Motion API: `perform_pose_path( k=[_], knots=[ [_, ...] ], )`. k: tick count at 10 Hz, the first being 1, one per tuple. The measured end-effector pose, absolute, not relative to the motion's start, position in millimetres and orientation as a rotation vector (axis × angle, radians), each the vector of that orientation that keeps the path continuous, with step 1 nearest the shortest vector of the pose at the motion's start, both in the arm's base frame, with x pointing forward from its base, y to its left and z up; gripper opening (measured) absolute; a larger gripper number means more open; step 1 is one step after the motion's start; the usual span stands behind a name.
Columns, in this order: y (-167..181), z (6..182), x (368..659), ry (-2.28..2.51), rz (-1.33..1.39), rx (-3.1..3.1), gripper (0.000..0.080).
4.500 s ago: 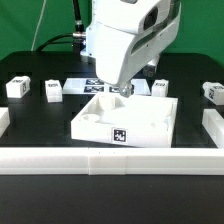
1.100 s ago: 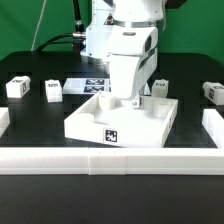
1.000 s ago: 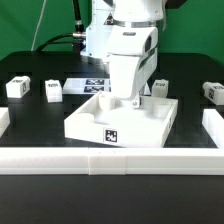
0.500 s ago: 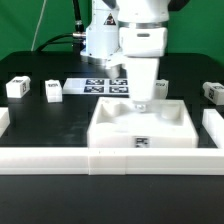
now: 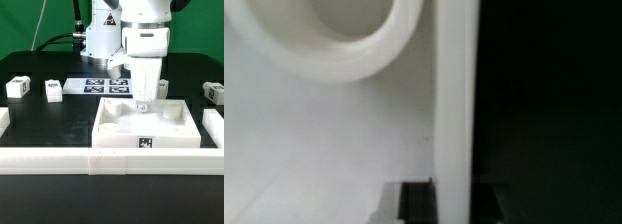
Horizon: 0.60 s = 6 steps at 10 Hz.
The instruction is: Assemble one leg
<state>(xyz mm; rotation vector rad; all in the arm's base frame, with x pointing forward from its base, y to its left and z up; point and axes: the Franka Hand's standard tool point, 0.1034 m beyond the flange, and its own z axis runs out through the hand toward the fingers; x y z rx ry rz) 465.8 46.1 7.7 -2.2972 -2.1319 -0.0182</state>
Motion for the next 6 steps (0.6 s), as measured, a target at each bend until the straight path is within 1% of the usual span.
perform_pose_path(
  k=[2,6],
  knots=[
    [53.9,8.0,475.5,-2.171,-0.032,-2.263,0.0057],
    [68.9,8.0,485.9,-2.186,-0.044,-2.250,0.0057]
  ],
)
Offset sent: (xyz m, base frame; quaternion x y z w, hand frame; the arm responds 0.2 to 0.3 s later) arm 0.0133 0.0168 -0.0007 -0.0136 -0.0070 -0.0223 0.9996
